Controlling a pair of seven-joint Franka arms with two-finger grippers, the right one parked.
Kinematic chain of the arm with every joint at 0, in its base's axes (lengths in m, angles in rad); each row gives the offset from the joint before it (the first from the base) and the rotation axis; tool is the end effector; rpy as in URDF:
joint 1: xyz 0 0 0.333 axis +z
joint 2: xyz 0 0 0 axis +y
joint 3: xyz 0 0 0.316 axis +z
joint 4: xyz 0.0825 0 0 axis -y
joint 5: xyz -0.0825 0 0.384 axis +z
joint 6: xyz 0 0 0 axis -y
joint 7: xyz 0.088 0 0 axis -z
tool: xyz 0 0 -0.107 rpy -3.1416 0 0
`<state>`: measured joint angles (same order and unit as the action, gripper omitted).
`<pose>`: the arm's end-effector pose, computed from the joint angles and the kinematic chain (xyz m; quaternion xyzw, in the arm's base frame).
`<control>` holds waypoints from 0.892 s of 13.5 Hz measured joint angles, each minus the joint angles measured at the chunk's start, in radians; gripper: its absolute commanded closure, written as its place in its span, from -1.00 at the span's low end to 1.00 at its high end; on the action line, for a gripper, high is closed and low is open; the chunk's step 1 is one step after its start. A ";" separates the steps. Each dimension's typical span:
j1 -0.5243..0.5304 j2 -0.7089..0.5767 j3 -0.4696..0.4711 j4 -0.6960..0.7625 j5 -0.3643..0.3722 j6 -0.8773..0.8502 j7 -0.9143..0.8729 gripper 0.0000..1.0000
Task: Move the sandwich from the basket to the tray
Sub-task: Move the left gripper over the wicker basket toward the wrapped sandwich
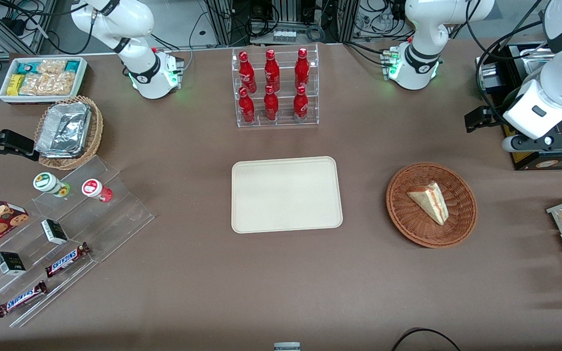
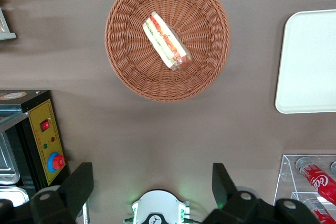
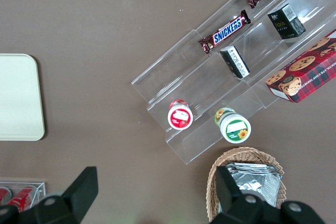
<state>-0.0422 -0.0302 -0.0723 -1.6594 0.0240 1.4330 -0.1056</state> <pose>0.5234 -0.0579 0.5892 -0.9951 0.0038 0.0959 0.0238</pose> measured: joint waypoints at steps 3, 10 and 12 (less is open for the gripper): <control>0.000 0.000 0.000 0.000 0.000 0.000 0.001 -1.00; 0.000 0.043 0.000 -0.029 0.000 0.077 0.002 -1.00; 0.000 0.068 0.000 -0.072 0.000 0.142 0.002 -1.00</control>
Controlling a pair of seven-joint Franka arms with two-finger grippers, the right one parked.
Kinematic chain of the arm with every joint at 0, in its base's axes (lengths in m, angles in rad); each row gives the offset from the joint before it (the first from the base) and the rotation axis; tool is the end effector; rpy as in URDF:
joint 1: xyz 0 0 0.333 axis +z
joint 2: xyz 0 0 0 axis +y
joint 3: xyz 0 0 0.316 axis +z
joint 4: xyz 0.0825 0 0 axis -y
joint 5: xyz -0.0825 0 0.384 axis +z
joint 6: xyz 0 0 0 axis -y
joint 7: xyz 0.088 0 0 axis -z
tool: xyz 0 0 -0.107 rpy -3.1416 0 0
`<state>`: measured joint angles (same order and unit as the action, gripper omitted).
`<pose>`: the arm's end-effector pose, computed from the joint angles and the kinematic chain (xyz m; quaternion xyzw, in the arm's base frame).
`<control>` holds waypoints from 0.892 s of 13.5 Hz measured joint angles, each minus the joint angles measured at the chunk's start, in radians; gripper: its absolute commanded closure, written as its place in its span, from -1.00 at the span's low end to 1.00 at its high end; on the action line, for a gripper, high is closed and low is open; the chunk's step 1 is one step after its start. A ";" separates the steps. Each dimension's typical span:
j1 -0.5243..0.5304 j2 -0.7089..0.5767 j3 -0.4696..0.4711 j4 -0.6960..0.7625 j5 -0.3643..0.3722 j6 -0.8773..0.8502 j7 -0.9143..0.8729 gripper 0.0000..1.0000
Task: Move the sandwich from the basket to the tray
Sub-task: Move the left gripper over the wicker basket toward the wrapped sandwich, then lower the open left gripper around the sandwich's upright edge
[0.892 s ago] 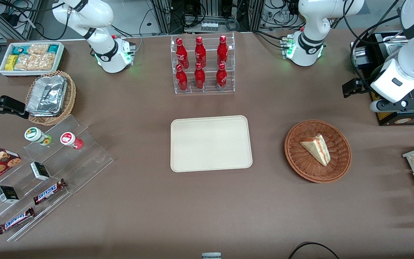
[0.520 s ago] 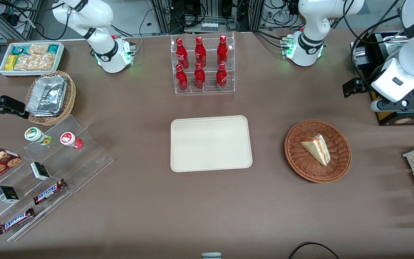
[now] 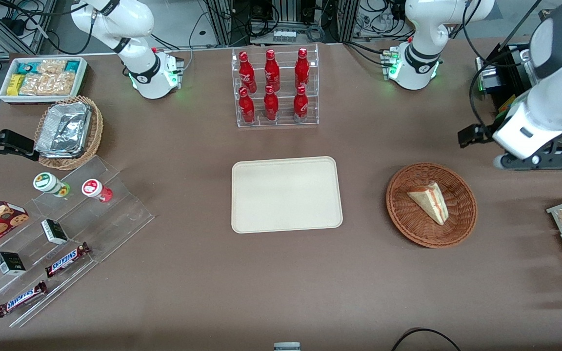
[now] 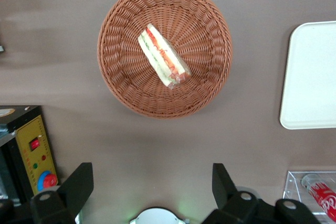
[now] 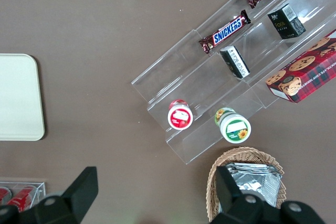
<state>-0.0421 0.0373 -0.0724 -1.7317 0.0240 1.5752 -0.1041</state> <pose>0.5494 -0.0600 0.5291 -0.9952 0.0065 0.0950 0.0211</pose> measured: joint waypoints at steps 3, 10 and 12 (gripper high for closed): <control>0.000 0.048 0.000 -0.056 0.000 0.085 0.000 -1.00; 0.003 0.186 0.000 -0.070 0.000 0.219 -0.001 -1.00; 0.005 0.224 0.001 -0.071 0.000 0.269 -0.024 -1.00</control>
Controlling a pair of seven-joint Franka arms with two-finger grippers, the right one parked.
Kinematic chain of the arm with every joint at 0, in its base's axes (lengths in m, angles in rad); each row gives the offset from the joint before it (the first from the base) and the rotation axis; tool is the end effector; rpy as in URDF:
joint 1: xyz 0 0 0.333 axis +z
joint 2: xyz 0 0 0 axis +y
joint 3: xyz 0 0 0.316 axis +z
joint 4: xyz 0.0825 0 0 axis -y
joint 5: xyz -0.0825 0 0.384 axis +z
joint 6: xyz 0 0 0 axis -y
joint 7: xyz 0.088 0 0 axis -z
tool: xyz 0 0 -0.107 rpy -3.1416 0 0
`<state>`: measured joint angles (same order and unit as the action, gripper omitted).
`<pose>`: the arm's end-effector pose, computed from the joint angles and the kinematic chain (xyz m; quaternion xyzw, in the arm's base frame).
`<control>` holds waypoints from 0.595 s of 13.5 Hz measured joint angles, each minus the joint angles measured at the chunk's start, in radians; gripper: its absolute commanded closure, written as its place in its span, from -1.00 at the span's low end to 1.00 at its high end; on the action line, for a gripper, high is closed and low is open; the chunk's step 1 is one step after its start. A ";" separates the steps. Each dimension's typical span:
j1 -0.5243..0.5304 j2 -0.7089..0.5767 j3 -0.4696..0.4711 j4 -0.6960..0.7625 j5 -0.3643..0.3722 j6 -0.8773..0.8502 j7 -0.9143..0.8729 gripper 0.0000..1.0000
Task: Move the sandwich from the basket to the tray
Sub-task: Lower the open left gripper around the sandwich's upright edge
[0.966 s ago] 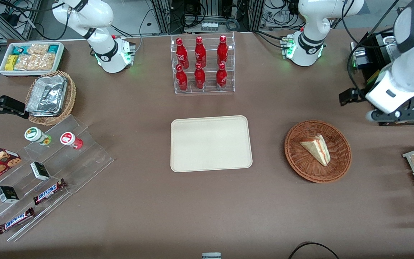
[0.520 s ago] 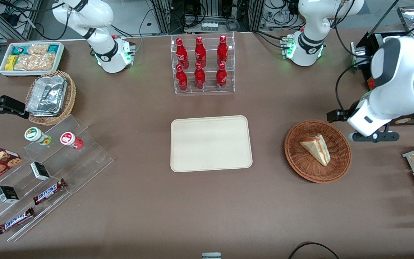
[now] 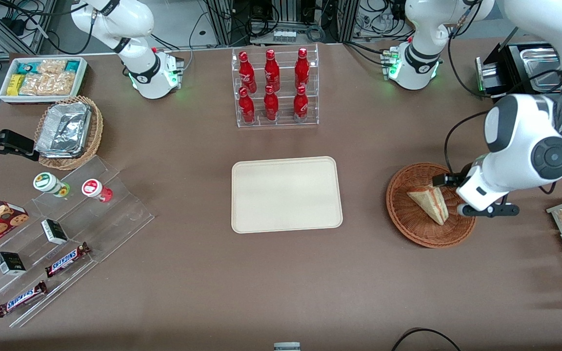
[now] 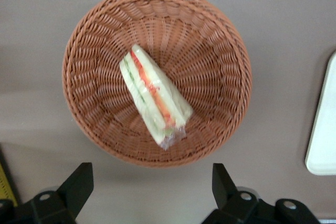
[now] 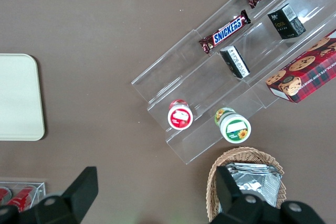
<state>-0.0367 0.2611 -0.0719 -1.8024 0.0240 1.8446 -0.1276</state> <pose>0.5982 -0.0609 0.3849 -0.9940 -0.0052 0.1079 0.0146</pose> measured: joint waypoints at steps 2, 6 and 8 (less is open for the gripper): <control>0.001 0.036 0.000 -0.001 0.000 0.049 -0.031 -1.00; 0.002 0.051 0.001 -0.002 0.000 0.073 -0.125 -1.00; 0.003 0.051 0.001 -0.007 0.000 0.080 -0.213 -1.00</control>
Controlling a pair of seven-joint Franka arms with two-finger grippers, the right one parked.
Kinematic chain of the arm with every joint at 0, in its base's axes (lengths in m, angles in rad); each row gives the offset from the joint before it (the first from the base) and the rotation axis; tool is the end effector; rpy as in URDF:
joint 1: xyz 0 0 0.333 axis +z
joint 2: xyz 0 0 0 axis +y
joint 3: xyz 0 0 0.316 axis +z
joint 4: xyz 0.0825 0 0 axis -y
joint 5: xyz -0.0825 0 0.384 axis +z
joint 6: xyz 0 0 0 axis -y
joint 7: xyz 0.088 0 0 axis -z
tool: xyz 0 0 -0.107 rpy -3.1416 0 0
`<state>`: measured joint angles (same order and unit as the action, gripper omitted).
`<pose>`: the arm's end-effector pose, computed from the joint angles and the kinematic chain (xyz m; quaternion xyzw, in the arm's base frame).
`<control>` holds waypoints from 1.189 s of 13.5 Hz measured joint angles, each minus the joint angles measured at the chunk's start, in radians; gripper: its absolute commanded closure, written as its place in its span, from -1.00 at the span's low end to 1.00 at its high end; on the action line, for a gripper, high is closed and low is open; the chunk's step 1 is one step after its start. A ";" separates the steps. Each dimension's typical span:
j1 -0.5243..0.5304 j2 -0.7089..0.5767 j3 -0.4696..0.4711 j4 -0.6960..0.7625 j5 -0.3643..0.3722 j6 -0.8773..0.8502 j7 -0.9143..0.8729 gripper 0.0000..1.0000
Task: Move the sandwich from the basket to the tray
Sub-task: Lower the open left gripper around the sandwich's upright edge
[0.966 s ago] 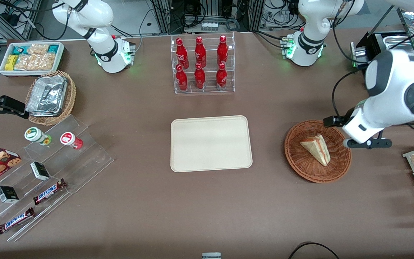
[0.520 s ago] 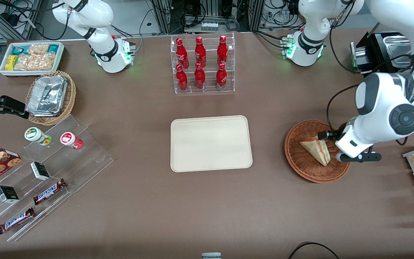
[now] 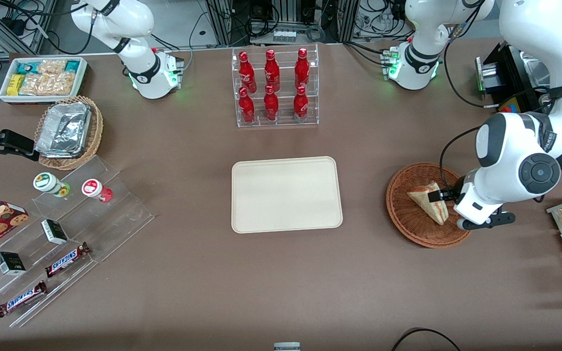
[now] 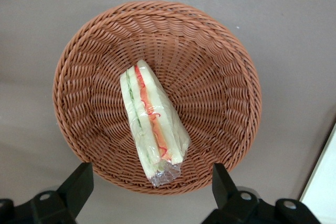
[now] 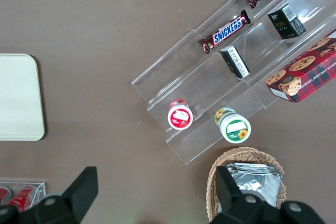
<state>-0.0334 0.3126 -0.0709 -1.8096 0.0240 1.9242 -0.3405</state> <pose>0.6083 -0.0594 0.3556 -0.9887 -0.1127 0.0960 0.0215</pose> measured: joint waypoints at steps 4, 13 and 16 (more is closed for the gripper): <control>-0.001 0.000 -0.001 -0.064 0.000 0.098 -0.227 -1.00; -0.004 -0.050 -0.003 -0.292 0.000 0.324 -0.336 -1.00; -0.004 -0.060 -0.003 -0.348 0.000 0.398 -0.356 -0.98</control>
<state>-0.0376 0.2525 -0.0740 -2.1571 0.0240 2.3225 -0.6963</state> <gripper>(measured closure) 0.000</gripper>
